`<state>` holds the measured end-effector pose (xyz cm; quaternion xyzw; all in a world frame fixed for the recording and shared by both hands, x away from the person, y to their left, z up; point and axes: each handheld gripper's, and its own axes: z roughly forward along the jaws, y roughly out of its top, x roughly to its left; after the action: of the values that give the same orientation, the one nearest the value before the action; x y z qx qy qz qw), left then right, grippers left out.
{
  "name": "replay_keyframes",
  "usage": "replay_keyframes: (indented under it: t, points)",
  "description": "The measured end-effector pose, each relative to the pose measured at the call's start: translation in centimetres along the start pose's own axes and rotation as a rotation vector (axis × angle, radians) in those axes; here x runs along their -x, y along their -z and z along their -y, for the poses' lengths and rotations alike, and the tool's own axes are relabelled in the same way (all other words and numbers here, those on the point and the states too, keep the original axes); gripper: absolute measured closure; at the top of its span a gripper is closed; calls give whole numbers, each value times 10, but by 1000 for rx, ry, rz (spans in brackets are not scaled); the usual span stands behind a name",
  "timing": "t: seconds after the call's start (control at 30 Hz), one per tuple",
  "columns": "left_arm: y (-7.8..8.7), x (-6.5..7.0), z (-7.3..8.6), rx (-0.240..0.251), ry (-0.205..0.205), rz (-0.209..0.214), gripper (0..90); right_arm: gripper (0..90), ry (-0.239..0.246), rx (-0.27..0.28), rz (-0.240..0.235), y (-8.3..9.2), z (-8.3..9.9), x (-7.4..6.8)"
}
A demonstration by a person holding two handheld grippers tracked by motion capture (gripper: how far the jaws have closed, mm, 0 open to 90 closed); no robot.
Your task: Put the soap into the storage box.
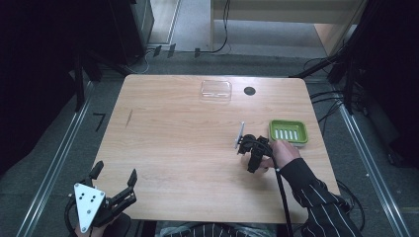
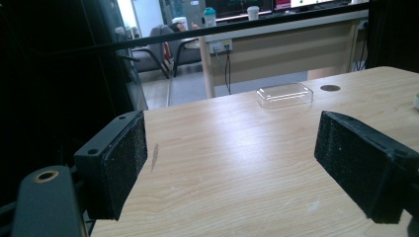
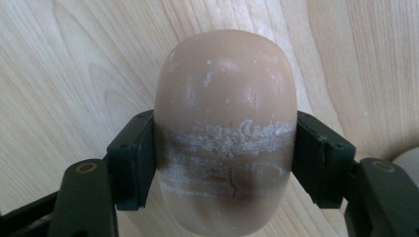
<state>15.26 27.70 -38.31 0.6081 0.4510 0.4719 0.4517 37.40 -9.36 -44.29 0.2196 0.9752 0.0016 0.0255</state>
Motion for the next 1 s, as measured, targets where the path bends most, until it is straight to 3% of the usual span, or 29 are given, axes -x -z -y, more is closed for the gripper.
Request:
replay_keyframes:
  t: [1.0]
  points:
    - [0,0,0,-1,-1,-1,133,337,42,-31,0,7,43,26]
